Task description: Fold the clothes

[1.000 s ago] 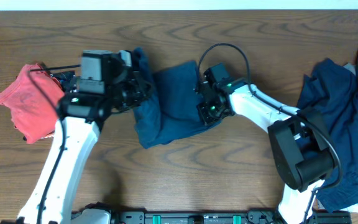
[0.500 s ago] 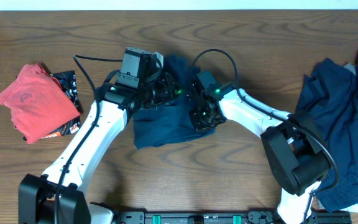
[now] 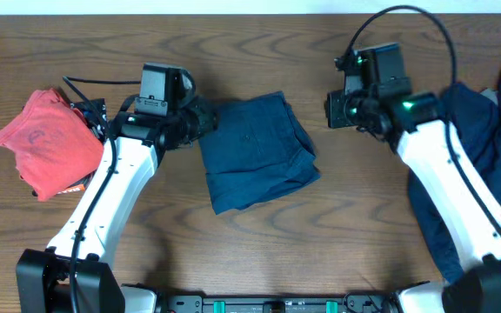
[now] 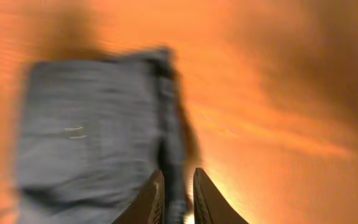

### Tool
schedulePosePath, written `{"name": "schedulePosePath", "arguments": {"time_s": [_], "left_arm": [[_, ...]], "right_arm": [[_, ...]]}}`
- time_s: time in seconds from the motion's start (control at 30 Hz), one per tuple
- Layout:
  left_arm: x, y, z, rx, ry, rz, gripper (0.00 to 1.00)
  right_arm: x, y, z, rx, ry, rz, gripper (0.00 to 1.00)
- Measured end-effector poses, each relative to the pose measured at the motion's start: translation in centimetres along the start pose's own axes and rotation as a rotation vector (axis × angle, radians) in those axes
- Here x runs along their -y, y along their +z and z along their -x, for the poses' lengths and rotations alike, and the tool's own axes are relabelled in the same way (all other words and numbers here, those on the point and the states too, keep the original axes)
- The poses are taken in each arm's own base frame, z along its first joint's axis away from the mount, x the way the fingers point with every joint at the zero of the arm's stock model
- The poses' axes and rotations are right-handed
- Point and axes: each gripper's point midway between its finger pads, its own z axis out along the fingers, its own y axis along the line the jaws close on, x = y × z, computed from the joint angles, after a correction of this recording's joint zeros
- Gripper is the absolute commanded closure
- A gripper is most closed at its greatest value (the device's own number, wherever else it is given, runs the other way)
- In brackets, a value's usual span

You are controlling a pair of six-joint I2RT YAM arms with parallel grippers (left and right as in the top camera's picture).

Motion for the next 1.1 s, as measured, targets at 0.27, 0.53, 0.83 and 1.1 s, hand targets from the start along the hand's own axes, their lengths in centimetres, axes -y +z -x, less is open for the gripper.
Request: {"name": "schedulePosePath", "arguments": {"time_s": [0.27, 0.53, 0.83, 1.1], "left_arm": [[0.3, 1.5, 4.0, 0.165, 0.091, 0.012, 0.60], [-1.3, 7.9, 6.7, 0.237, 0.200, 0.045, 0.54], [-7.2, 12.3, 0.8, -0.021, 0.162, 0.206, 0.54], [-10.3, 8.7, -6.5, -0.356, 0.080, 0.350, 0.55]], "right_arm": [[-7.7, 3.3, -5.3, -0.196, -0.181, 0.269, 0.86], [-9.0, 9.4, -13.5, -0.498, -0.161, 0.261, 0.95], [-5.9, 12.0, -18.2, -0.667, -0.075, 0.051, 0.97], [-1.1, 13.1, -14.8, -0.504, -0.039, -0.236, 0.82]]}}
